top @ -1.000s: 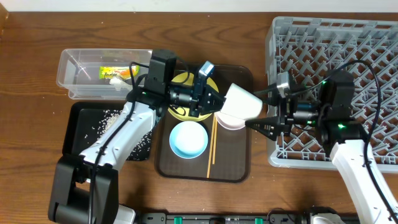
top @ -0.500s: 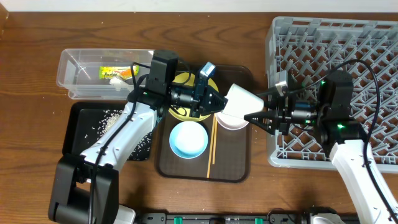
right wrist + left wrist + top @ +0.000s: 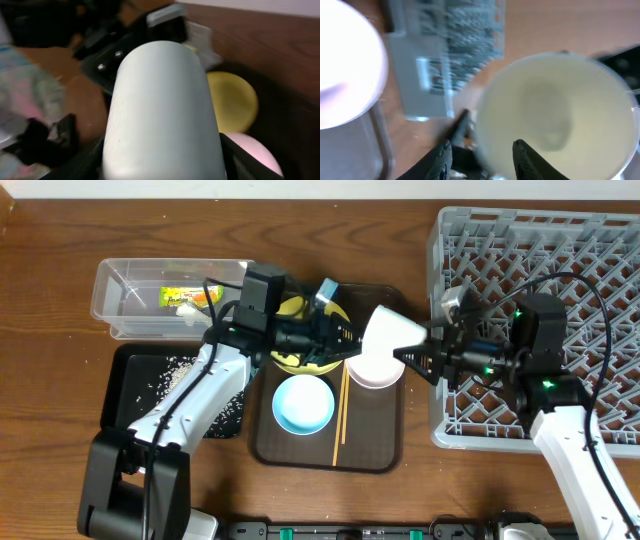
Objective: Sort waste into correct bins and load items into the dishwasher rack
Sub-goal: 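Hand the white cup from the left gripper to the right gripper, then place the white cup into the dishwasher rack with the right gripper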
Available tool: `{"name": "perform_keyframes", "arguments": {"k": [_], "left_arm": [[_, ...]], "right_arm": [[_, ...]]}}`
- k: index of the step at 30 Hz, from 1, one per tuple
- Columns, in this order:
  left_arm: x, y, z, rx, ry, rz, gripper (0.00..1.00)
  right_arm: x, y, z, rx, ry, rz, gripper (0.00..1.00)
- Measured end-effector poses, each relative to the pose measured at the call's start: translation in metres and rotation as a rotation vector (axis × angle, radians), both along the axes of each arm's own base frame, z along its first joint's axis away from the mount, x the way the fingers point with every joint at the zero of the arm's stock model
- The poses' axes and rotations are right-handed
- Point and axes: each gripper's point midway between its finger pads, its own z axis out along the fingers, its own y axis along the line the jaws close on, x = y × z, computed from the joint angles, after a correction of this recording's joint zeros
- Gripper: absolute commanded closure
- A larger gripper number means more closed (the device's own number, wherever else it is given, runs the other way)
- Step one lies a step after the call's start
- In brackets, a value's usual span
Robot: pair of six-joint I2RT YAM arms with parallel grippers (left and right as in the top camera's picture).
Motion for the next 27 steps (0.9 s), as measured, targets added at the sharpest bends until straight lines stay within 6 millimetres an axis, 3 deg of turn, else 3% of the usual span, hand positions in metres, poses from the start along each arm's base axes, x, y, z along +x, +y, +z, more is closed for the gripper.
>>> {"name": "perform_keyframes", "arguments": {"k": [6, 9, 15, 18, 22, 27], "left_arm": [[0.010, 0.036, -0.052, 0.282, 0.006, 0.139, 0.51], [0.012, 0.065, -0.063, 0.446, -0.035, 0.211, 0.51], [0.012, 0.114, -0.044, 0.693, -0.194, 0.350, 0.51], [0.014, 0.133, -0.031, 0.771, -0.266, 0.419, 0.51], [0.014, 0.146, -0.028, 0.835, -0.292, 0.458, 0.50], [0.012, 0.153, -0.033, 0.875, -0.279, 0.463, 0.50]], "right_arm": [[0.004, -0.040, -0.006, -0.109, 0.147, -0.218, 0.82], [0.003, -0.073, -0.001, -0.207, 0.249, -0.375, 0.86], [-0.009, -0.137, 0.011, -0.416, 0.373, -0.643, 0.87], [-0.019, -0.164, 0.012, -0.511, 0.433, -0.744, 0.75], [-0.039, -0.198, -0.009, -0.650, 0.589, -0.854, 0.74], [-0.045, -0.228, -0.040, -0.743, 0.765, -0.928, 0.73]]}}
